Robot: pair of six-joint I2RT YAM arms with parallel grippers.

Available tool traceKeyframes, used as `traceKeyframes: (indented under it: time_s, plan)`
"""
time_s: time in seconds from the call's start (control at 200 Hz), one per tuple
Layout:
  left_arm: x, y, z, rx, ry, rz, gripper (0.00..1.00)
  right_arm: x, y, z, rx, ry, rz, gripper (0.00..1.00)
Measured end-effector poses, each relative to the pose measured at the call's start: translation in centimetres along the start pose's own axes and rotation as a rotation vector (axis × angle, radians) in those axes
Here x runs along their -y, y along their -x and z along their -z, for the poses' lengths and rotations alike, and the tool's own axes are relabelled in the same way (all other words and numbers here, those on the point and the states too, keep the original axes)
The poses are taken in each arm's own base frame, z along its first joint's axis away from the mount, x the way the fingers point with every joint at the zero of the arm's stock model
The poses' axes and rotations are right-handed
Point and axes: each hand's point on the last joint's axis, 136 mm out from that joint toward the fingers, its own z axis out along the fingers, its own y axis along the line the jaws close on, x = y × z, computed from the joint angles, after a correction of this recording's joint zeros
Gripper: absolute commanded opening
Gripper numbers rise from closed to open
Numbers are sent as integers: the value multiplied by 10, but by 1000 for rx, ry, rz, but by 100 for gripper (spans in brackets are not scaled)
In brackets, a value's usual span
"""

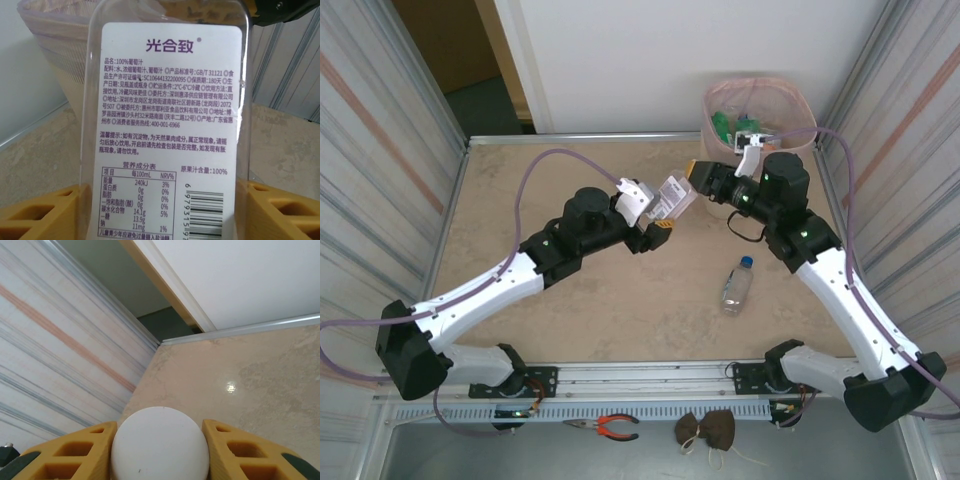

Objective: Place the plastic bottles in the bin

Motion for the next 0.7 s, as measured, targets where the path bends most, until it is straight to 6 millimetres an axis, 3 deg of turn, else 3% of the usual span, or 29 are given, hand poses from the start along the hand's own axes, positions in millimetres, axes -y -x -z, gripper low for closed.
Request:
traceKeyframes:
  time_s: [0.12,0.461,0.696]
  plan:
    - [0,1,6,11,1,-4,73,4,22,-2,28,-8,0,38]
    - [2,8,19,35,2,-8,75,32,137,11,243,-73,51,37]
    - [2,6,19,26,2,-13,75,91,204,19,384,-163,39,35]
